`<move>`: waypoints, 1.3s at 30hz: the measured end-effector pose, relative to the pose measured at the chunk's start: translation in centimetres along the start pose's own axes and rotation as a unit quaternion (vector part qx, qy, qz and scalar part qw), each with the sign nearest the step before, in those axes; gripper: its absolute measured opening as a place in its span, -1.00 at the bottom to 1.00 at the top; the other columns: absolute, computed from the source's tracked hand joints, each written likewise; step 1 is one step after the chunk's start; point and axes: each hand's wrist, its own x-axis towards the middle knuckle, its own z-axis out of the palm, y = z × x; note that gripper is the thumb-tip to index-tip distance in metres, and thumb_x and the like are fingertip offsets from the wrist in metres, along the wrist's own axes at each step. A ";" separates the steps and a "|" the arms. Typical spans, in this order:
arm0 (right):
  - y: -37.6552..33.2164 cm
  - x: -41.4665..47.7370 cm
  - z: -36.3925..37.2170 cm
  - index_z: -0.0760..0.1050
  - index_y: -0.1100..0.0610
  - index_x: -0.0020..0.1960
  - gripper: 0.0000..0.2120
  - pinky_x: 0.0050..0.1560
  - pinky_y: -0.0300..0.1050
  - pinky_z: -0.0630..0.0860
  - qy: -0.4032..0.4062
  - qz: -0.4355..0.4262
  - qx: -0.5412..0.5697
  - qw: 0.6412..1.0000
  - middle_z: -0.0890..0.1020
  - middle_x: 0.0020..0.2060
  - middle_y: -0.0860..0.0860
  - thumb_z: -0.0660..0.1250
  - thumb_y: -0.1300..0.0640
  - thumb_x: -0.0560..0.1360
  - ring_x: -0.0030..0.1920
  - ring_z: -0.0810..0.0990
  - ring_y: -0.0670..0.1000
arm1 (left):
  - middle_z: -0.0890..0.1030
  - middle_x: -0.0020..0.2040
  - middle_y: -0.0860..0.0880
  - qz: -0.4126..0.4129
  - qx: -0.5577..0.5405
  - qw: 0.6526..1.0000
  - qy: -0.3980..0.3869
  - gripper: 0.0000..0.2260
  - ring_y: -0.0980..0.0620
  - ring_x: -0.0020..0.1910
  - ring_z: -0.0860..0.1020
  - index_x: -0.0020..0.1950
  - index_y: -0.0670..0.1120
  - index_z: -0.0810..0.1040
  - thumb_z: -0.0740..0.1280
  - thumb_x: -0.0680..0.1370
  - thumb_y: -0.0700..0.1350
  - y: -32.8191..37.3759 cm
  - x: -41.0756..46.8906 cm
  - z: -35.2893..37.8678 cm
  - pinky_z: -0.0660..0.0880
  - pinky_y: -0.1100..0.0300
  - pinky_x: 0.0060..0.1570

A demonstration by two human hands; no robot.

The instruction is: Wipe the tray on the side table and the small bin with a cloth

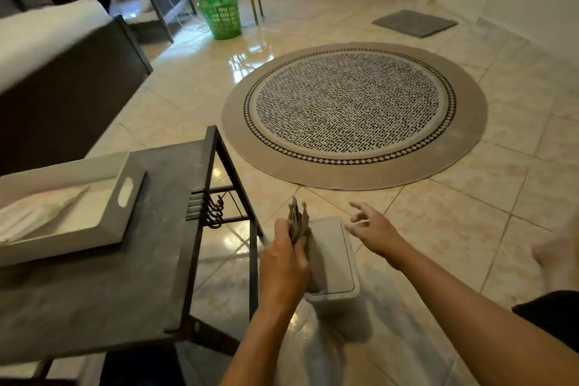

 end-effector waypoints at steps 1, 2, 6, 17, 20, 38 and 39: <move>-1.4 -0.4 -0.1 0.30 -0.02 0.51 -0.46 0.13 0.00 0.55 0.003 -0.014 0.034 0.999 0.55 0.05 0.01 0.37 0.03 0.57 0.05 0.58 0.01 | 0.54 -0.06 0.11 0.017 -0.009 1.000 -0.001 -0.86 0.18 -0.13 0.58 0.11 0.11 0.35 0.27 0.63 -0.09 1.3 0.0 -1.0 0.61 0.21 -0.24; -3.0 -1.0 -0.3 0.28 -0.04 0.51 -0.46 0.18 0.03 0.53 -0.010 -0.022 0.073 0.997 0.57 0.08 0.04 0.34 -0.04 0.58 0.10 0.58 0.03 | 0.55 -0.04 0.13 0.030 -0.022 0.999 -0.002 -0.85 0.20 -0.11 0.59 0.13 0.11 0.36 0.27 0.63 -0.09 2.6 0.1 -2.1 0.60 0.25 -0.23; -10.2 -4.3 -0.5 0.28 -0.27 0.43 -0.48 0.11 0.11 0.61 -0.157 -0.039 0.243 0.956 0.57 0.26 0.07 0.31 -0.25 0.51 0.19 0.61 0.10 | 0.59 -0.08 0.10 0.096 -0.068 0.993 0.031 -0.86 0.25 -0.09 0.61 0.08 0.08 0.40 0.30 0.62 -0.13 7.2 -0.2 -7.9 0.58 0.36 -0.25; -26.7 -8.4 5.0 0.24 -0.39 0.40 -0.11 -0.19 0.04 0.70 -0.196 -0.303 0.157 0.919 0.54 0.09 0.19 0.40 0.45 0.42 -0.02 0.69 0.18 | 0.52 -0.21 0.15 0.070 0.065 0.964 0.248 -0.85 0.20 -0.27 0.52 0.00 0.04 0.42 0.37 0.58 -0.14 5.3 1.5 -26.8 0.39 0.33 -0.34; -30.6 -8.3 8.9 0.55 0.03 0.23 -0.54 -0.19 -0.10 0.71 -0.174 -0.325 0.073 0.927 0.59 -0.02 0.03 0.41 0.43 0.44 -0.08 0.66 0.03 | 0.56 -0.18 0.03 0.020 0.112 0.956 0.272 -0.86 0.01 -0.22 0.53 -0.04 0.00 0.46 0.41 0.54 -0.14 2.5 3.2 -30.8 0.39 0.13 -0.23; -35.0 -6.0 16.5 0.48 0.07 0.37 -0.57 0.09 -0.12 0.52 -0.094 -0.347 -0.086 0.929 0.57 0.23 0.09 0.44 0.13 0.52 0.16 0.58 0.03 | 0.59 -0.01 -0.15 -0.119 0.316 0.927 0.163 -0.80 -0.07 -0.10 0.53 -0.03 -0.14 0.56 0.49 0.44 -0.10 -6.7 8.9 -36.5 0.48 0.10 -0.15; -34.8 -6.1 15.7 0.49 0.05 0.36 -0.57 0.09 -0.11 0.54 -0.090 -0.347 -0.078 0.930 0.58 0.21 0.07 0.44 0.12 0.52 0.14 0.58 0.01 | 0.55 0.09 -0.15 -0.106 0.355 0.911 0.178 -0.69 -0.12 0.03 0.51 0.11 -0.12 0.54 0.50 0.44 -0.06 -6.7 9.0 -36.2 0.50 0.04 -0.01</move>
